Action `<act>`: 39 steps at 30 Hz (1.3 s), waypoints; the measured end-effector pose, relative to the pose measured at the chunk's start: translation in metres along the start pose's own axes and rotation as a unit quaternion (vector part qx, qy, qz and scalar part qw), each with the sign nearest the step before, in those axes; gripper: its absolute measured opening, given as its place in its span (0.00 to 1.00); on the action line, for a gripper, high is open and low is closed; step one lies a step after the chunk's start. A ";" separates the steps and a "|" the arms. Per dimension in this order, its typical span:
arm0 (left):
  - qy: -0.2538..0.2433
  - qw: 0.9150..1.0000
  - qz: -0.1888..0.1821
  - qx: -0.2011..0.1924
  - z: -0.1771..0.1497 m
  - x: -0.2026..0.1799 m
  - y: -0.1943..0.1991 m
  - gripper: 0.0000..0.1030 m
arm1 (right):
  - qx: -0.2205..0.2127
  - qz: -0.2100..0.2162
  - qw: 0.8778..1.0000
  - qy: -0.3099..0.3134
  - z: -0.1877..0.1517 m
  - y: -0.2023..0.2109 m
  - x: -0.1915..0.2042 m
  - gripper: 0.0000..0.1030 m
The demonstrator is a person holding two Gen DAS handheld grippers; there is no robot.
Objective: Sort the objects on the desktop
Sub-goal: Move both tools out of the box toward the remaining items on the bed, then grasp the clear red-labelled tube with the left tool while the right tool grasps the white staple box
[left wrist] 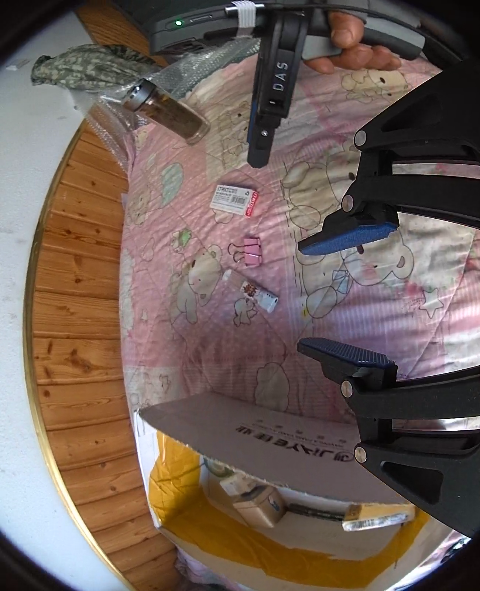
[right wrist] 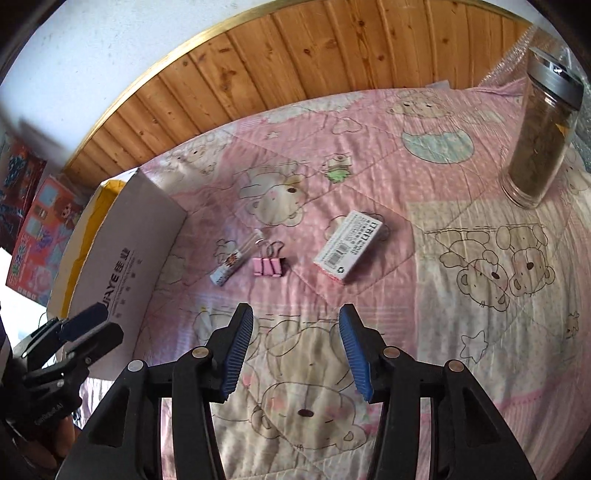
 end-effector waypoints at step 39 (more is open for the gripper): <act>0.052 0.998 -0.017 0.035 0.032 0.024 -0.107 0.19 | -0.003 -0.043 0.999 0.023 0.037 -0.071 0.003 0.39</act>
Point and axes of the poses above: each gripper's, at about its wrist camera, not at the fingertips, and y roughly against the way its jaws point, x to its left, z to its top, the point moved 3 cm from there along -y, roughly the way its jaws point, and after that the axes turned 6 degrees about -z, right-handed, at the moved point
